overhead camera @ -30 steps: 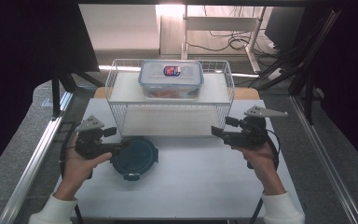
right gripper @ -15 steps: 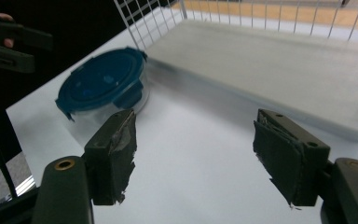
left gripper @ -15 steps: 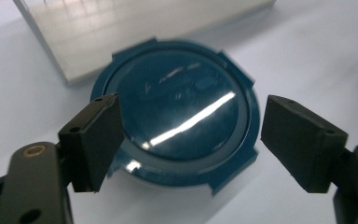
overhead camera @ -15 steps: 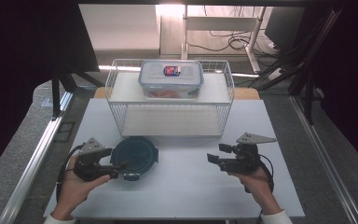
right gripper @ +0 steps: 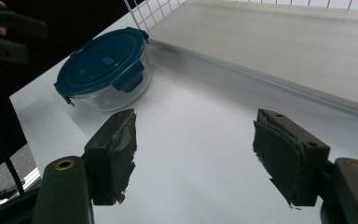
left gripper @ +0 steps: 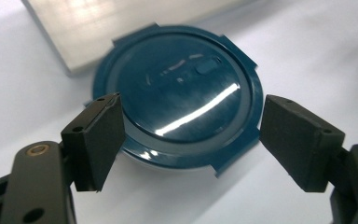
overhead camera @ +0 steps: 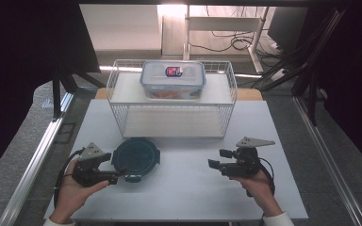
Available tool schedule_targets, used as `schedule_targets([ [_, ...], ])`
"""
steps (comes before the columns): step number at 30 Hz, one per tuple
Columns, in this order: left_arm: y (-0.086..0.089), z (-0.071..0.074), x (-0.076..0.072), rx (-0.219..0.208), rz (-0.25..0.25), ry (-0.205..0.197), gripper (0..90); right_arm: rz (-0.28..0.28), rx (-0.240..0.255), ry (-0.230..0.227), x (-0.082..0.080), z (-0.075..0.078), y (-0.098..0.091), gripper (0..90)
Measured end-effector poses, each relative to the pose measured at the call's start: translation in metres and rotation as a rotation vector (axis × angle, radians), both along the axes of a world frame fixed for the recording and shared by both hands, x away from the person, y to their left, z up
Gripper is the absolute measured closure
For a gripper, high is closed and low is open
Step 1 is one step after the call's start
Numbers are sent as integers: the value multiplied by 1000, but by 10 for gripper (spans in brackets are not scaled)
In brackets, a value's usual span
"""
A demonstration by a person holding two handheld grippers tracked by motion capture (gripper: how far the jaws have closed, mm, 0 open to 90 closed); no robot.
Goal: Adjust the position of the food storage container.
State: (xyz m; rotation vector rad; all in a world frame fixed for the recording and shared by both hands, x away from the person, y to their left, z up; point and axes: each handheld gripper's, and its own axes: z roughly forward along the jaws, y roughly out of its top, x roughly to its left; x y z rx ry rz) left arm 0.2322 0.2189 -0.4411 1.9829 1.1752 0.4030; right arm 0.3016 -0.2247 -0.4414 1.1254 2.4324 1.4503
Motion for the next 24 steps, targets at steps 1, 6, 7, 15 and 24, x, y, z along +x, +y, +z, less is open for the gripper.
schedule_targets([
  [1,1,1,1,-3,-2,-4,219,2,0,2,-1,0,0,298],
  [6,7,-1,6,-16,16,10,225,-10,-1,4,-2,0,-2,299],
  [7,9,-2,7,-20,25,14,226,-12,-2,5,-2,0,-2,299],
  [15,29,-11,28,-27,132,46,290,-22,-8,6,-4,-2,-2,299],
  [24,40,-18,58,-37,177,92,447,-48,0,21,-1,-5,-9,298],
])
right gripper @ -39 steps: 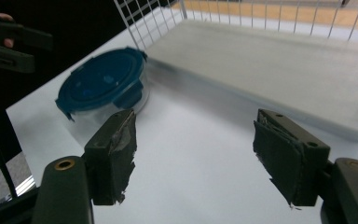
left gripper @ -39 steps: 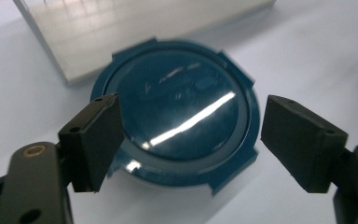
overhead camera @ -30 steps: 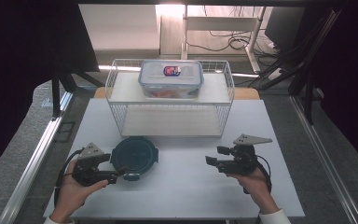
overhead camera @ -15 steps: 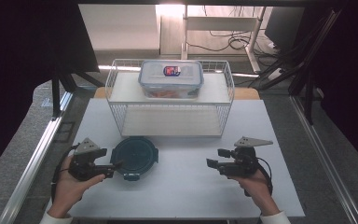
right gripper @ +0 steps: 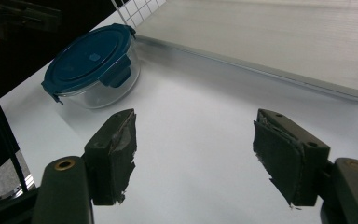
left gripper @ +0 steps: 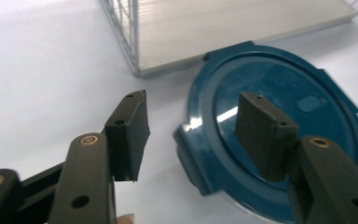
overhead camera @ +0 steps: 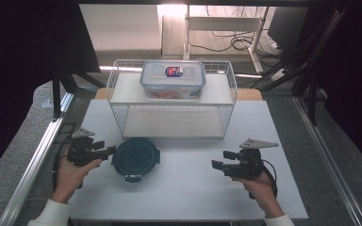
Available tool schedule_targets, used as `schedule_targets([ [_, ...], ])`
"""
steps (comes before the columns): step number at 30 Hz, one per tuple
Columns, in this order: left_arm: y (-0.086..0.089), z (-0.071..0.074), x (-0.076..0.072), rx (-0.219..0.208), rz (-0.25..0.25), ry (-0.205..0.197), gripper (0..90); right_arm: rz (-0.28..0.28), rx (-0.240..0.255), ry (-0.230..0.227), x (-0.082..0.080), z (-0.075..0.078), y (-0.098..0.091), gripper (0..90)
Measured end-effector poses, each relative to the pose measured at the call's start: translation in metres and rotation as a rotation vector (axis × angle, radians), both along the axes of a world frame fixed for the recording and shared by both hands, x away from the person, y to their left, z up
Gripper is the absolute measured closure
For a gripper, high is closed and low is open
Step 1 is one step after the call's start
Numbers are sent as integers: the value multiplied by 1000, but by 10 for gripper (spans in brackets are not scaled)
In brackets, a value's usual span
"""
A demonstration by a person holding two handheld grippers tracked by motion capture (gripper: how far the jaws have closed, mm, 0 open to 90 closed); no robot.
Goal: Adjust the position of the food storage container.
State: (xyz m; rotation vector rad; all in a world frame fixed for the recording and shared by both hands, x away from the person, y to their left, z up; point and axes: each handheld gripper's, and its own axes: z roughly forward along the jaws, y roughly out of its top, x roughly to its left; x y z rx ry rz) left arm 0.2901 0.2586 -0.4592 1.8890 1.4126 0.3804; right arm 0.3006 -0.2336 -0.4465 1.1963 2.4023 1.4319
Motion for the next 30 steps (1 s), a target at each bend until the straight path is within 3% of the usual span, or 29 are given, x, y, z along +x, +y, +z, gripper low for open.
schedule_targets([
  [5,5,-10,13,39,28,40,475,10,-4,-4,1,1,3,298],
  [14,17,-28,19,39,61,118,579,-1,1,9,3,-1,-1,298],
  [19,17,-34,23,49,23,166,709,10,-11,6,2,0,2,298],
  [22,16,-37,21,47,-38,186,809,6,-8,9,2,0,0,298],
  [24,15,-39,20,49,-48,197,843,4,-9,8,2,-1,-1,298],
  [30,12,-40,20,-5,-101,203,893,7,-12,3,1,0,-1,298],
])
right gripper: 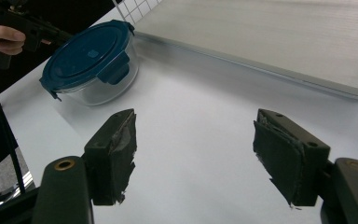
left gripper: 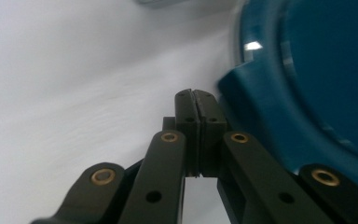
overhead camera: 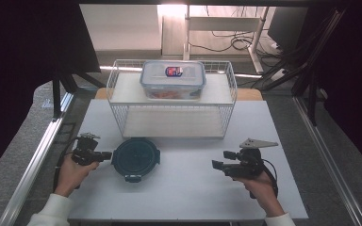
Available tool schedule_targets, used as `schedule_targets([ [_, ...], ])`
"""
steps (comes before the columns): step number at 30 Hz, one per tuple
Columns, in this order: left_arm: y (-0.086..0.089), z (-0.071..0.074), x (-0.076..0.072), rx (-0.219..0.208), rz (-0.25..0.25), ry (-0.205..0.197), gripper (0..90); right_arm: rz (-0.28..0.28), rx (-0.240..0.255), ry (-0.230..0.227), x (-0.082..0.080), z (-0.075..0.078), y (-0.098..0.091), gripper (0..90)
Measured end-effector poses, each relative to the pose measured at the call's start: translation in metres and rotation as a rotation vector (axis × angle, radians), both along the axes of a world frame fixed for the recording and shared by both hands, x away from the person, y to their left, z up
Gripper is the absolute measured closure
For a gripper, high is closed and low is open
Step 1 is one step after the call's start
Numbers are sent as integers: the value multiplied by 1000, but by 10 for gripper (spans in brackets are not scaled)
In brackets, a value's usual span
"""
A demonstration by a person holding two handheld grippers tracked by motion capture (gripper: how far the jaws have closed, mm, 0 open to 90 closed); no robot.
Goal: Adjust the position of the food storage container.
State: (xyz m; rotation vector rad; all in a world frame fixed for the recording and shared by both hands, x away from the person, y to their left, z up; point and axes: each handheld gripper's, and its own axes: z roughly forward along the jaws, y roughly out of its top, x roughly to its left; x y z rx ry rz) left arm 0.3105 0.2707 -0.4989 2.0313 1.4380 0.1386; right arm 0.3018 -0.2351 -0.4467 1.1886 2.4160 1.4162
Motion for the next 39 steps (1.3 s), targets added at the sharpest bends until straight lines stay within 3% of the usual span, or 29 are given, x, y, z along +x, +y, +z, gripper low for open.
schedule_targets([
  [18,-7,0,4,-85,-1,-4,899,-25,22,-4,1,4,-7,293],
  [31,-28,2,10,-65,-46,-3,900,-25,29,-8,1,5,-9,293],
  [39,-45,2,12,-76,-77,-4,900,-47,39,-14,2,6,-12,294],
])
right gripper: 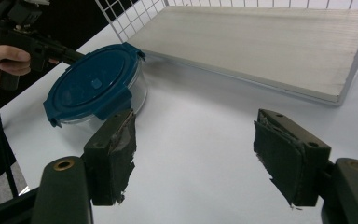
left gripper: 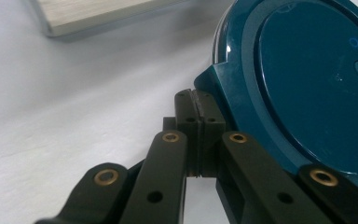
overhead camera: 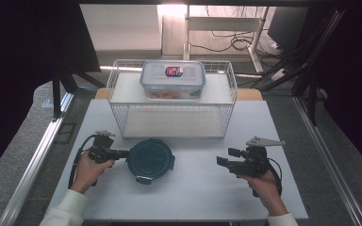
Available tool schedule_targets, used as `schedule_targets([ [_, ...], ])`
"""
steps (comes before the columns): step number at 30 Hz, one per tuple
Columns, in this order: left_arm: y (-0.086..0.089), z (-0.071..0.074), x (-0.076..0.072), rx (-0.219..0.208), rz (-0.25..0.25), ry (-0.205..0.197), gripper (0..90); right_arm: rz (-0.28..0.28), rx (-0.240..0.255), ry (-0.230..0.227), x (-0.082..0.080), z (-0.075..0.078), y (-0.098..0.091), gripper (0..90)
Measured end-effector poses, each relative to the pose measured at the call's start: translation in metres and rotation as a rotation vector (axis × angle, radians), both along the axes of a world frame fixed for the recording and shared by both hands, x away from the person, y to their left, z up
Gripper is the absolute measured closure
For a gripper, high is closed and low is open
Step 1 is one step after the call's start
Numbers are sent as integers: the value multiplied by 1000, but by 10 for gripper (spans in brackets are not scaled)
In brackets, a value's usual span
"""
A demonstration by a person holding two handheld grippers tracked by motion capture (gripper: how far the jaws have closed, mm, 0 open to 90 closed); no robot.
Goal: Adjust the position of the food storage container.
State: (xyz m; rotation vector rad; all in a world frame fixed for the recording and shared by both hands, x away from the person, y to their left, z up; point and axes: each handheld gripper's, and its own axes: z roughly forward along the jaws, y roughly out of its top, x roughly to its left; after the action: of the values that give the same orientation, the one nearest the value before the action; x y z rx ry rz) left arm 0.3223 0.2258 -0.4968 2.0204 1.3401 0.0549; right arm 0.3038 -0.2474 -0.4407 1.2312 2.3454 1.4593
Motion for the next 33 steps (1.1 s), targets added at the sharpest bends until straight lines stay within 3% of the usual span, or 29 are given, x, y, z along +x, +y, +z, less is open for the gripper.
schedule_targets([
  [12,-17,0,-3,-23,-42,8,900,-2,11,10,0,0,-2,297],
  [24,-31,3,-9,-12,-83,3,900,3,7,8,0,0,0,297],
  [33,-43,3,-14,-23,-89,-5,900,2,6,16,1,-1,1,297],
])
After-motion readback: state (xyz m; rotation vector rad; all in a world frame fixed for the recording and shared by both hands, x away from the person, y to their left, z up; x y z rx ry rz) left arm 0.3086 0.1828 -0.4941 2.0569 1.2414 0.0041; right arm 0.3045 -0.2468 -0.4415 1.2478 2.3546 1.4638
